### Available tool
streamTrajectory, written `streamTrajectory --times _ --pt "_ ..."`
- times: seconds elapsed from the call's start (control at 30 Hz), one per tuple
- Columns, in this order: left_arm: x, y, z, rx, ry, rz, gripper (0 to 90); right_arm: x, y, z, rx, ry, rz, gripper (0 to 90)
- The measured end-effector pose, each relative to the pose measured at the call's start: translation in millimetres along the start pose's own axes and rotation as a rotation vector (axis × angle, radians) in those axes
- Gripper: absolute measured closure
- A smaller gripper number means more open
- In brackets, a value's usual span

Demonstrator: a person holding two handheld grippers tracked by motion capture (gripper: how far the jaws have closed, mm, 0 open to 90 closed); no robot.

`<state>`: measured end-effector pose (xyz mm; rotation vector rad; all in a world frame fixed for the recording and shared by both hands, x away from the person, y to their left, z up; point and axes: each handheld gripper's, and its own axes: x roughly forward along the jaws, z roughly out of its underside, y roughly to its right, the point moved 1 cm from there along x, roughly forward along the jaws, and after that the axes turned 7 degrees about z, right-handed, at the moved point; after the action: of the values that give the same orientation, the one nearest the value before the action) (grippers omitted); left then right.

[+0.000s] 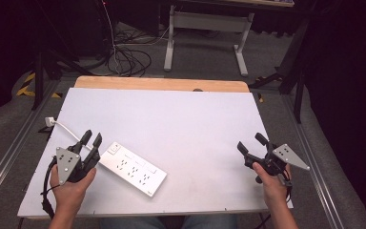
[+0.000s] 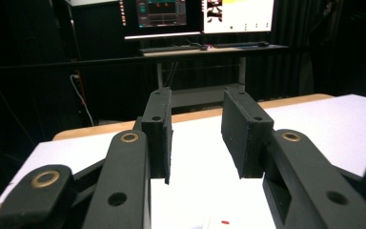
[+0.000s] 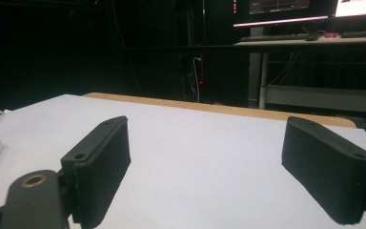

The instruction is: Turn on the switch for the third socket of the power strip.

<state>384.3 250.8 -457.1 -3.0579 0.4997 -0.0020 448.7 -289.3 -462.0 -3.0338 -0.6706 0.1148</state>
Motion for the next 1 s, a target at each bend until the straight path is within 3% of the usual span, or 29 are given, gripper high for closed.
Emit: streamTrajectory --times 0.67,0.9,1.0 --pt "-8.0 -16.6 2.6 -0.023 -0.002 -0.048 51.1 -0.5 0.1 -0.4 0.003 0.001 -0.001 16.9" --pt "-9.6 -19.3 2.8 -0.029 0.002 -0.072 41.9 -0.5 0.0 -0.5 0.002 0.003 -0.001 16.8" --pt "-9.5 -20.8 3.8 -0.035 0.002 -0.087 32.8 -0.4 -0.1 -0.4 0.004 0.002 -0.001 16.8"
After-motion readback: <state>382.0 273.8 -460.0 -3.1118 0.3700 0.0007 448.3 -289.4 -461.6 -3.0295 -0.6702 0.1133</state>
